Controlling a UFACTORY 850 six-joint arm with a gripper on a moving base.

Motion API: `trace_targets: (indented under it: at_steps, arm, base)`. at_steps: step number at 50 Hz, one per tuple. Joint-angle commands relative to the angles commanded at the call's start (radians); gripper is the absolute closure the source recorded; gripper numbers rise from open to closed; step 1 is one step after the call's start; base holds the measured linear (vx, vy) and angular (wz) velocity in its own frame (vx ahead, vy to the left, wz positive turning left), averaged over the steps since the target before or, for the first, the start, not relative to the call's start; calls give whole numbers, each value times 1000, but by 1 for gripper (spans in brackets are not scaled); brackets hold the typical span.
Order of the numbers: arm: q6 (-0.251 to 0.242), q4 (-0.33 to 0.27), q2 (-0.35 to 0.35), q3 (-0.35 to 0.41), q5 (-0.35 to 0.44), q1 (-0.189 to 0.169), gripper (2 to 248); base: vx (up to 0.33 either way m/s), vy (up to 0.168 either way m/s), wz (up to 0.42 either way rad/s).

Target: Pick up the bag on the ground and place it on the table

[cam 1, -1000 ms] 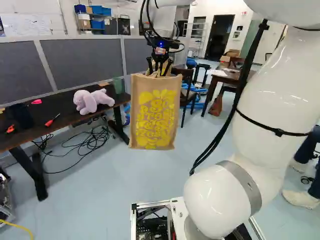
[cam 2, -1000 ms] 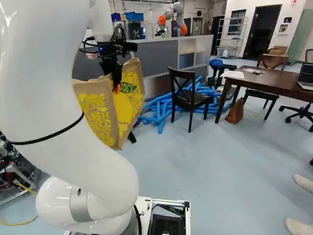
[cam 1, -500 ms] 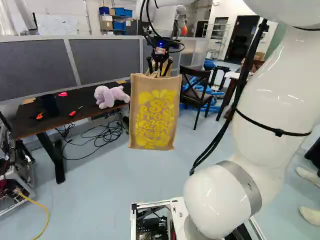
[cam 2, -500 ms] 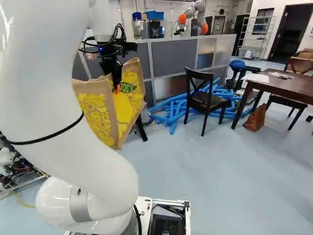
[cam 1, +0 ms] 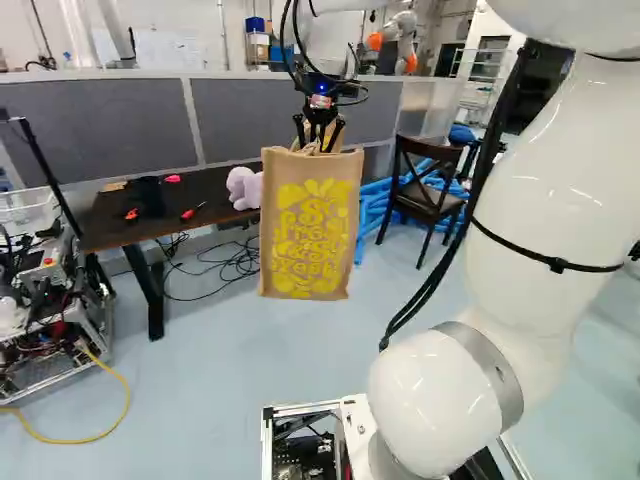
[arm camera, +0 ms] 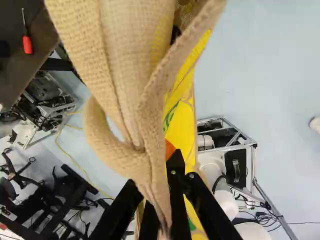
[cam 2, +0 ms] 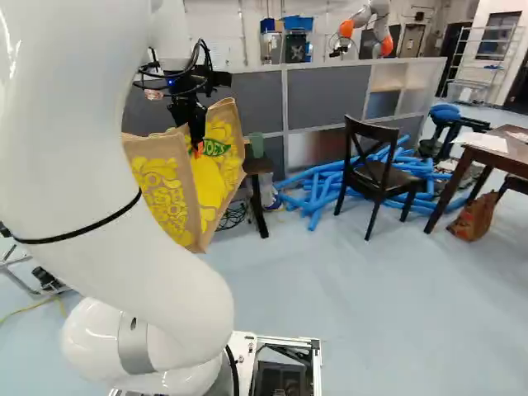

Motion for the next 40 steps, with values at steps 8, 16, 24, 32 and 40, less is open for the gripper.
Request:
trace_targets:
  at_steps: [8,16,24,32,40]
  arm:
    - [0,0,0,0,0,0,228]
    - [0,0,0,0,0,0,228]
    - [0,0,0,0,0,0,228]
    - [0,0,0,0,0,0,228]
    - [0,0,0,0,0,0,228]
  base:
    - [37,52,204]
    - [6,-3,1]
    - [48,-24,6]
    - [87,-39,-3]
    - [139,-32,-1]
